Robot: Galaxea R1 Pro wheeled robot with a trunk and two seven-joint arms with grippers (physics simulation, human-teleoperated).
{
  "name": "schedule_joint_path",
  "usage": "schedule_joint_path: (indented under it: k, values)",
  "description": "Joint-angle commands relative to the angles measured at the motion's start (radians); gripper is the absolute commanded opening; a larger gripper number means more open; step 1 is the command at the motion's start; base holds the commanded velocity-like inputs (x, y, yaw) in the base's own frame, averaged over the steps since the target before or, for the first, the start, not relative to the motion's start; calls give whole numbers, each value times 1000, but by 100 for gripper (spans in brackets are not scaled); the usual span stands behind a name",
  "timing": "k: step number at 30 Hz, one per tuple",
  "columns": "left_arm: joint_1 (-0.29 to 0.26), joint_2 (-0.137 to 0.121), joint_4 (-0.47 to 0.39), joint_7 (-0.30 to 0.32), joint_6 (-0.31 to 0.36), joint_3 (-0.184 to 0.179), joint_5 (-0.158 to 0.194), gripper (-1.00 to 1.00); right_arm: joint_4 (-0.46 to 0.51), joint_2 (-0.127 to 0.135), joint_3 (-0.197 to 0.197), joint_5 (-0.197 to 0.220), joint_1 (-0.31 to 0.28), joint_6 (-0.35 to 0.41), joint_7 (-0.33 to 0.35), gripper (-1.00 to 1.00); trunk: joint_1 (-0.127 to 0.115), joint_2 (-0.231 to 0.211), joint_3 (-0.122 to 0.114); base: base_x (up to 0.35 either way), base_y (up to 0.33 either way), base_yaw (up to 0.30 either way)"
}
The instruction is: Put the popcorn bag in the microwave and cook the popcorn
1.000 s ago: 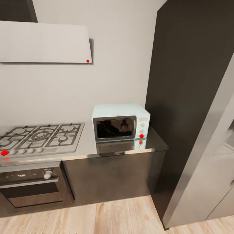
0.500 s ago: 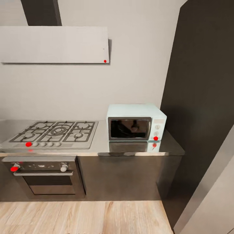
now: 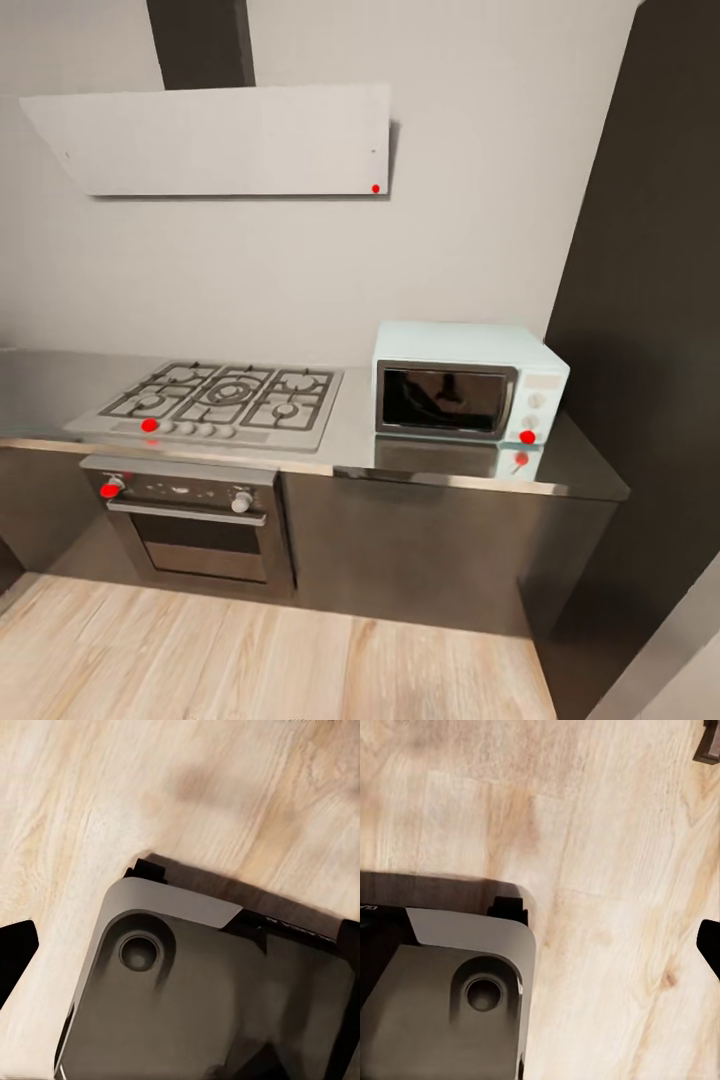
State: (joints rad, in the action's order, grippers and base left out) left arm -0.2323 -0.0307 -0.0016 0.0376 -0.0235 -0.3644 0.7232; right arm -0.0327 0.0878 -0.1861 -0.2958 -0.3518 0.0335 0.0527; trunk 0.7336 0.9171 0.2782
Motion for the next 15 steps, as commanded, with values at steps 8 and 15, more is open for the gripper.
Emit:
schedule_joint_path:
  k: [8,15]
  values:
    - [-1,0,1,4,-4,-8,11,100,-1,1,-9,-9,-1,3,3,100,0,1,1,0,0,156]
    - [-1,0,1,4,-4,-8,11,100,-1,0,-9,-5,20,-3,3,100,0,1,-1,0,0,-100]
